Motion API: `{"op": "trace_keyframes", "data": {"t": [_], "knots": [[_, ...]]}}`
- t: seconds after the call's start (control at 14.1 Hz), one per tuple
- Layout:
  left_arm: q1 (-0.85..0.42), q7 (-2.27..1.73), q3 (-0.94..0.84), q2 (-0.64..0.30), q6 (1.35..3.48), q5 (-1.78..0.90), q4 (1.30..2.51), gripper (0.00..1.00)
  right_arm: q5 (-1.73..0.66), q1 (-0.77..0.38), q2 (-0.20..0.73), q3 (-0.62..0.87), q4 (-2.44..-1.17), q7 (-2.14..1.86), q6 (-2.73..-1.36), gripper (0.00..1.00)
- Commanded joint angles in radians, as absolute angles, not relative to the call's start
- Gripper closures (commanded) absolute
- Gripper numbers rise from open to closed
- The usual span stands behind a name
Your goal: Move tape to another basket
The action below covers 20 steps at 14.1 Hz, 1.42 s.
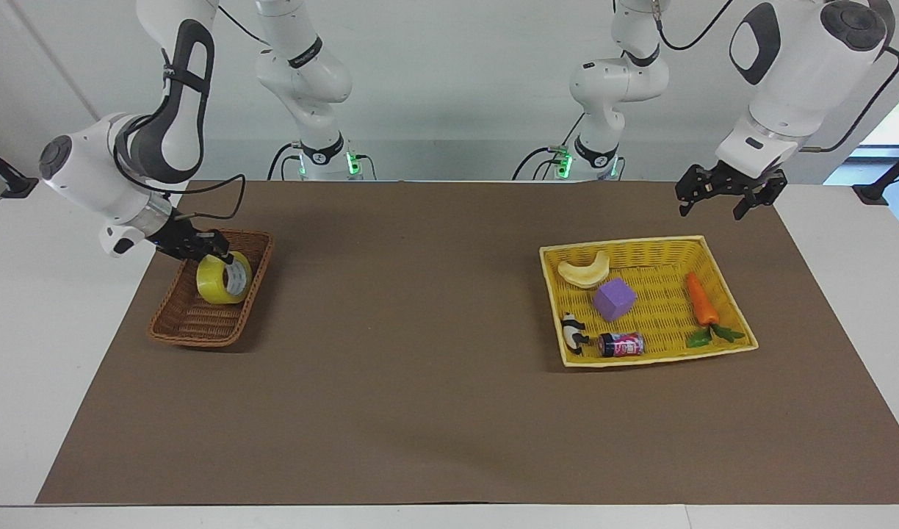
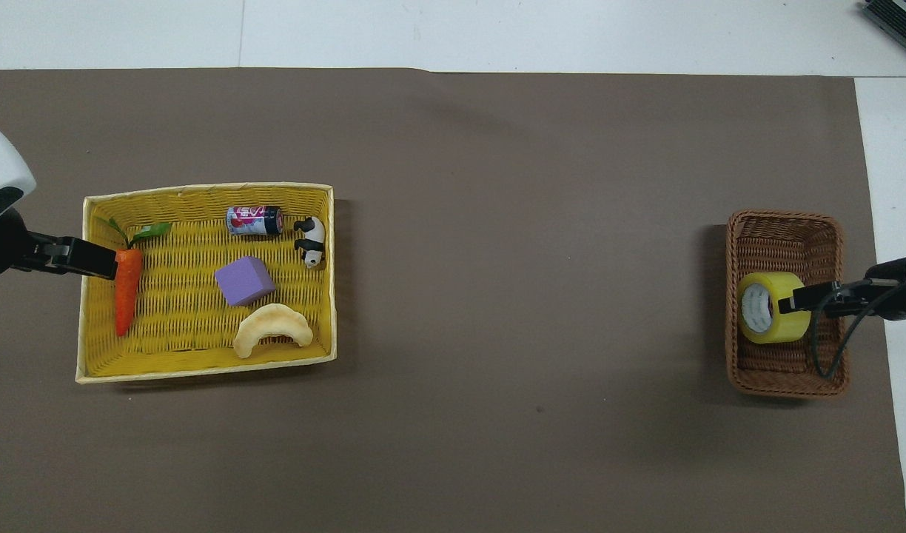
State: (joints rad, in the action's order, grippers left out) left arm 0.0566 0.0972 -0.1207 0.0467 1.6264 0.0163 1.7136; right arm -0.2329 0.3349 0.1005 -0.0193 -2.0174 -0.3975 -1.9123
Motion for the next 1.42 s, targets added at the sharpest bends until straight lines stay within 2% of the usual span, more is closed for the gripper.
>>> {"op": "trace_keyframes", "data": {"t": [0.0,0.35,0.5,0.64,0.78,0.92,1.2,1.35], "knots": [[0.061,0.101,-0.123,0.051,1.615,0.038,1.704,0.0,-0.209,0.328,0.084,-0.006,-1.973,-0.413,-1.907,0.0],[0.06,0.103,-0.124,0.051,1.615,0.038,1.704,0.0,-0.206,0.296,0.065,0.002,-1.876,-0.397,-1.861,0.0],[0.06,0.101,-0.124,0.052,1.603,0.038,1.704,0.0,-0.148,0.23,0.023,0.003,-1.855,-0.307,-1.841,0.0],[0.061,0.1,-0.121,0.06,1.597,0.038,1.701,0.0,-0.069,0.117,-0.04,0.005,-1.853,-0.119,-1.816,0.0],[0.061,0.1,-0.115,0.072,1.565,0.037,1.674,0.0,-0.043,0.033,-0.078,0.006,-1.832,0.038,-1.757,0.0],[0.061,0.098,-0.11,0.072,1.491,0.038,1.632,0.0,-0.043,-0.006,-0.087,0.008,-1.752,0.157,-1.673,0.0],[0.061,0.101,-0.109,0.1,1.5,0.038,1.632,0.0,-0.02,-0.031,-0.072,0.011,-1.518,0.259,-1.459,0.0],[0.061,0.101,-0.107,0.1,1.499,0.038,1.632,0.0,-0.018,-0.022,-0.072,0.009,-1.468,0.259,-1.37,0.0]]}}
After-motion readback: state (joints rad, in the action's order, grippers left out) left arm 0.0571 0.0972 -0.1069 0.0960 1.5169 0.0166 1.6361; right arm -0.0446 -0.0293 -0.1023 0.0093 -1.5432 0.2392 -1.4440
